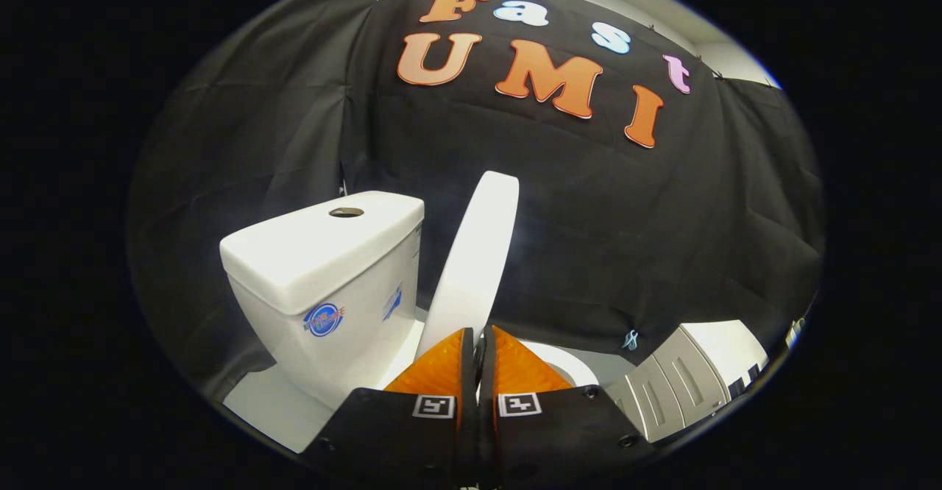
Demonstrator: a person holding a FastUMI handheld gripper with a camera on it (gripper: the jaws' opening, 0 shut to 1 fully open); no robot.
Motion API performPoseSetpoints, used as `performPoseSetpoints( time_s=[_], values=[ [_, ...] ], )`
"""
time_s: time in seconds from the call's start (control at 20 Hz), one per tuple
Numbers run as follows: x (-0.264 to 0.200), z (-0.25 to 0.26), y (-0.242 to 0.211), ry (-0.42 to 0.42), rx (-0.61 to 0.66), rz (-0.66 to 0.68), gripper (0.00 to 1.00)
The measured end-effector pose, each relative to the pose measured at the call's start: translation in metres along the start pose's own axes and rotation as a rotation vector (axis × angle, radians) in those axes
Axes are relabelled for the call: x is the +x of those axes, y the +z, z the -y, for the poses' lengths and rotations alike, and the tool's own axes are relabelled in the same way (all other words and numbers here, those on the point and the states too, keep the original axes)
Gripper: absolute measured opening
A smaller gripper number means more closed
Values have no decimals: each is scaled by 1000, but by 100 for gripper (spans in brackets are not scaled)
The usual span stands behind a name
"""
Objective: Open the toilet lid.
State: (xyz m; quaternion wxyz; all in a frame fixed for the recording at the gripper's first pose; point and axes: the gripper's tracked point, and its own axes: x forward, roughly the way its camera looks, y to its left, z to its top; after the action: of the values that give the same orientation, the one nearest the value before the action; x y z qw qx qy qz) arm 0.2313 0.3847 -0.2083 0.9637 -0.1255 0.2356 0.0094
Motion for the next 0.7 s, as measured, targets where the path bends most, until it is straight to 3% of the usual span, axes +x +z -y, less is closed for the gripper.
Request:
performPoseSetpoints(
  time_s=[0.7],
  values=[
    [3, -62, 16, 52, -69, 37, 8]
  ],
)
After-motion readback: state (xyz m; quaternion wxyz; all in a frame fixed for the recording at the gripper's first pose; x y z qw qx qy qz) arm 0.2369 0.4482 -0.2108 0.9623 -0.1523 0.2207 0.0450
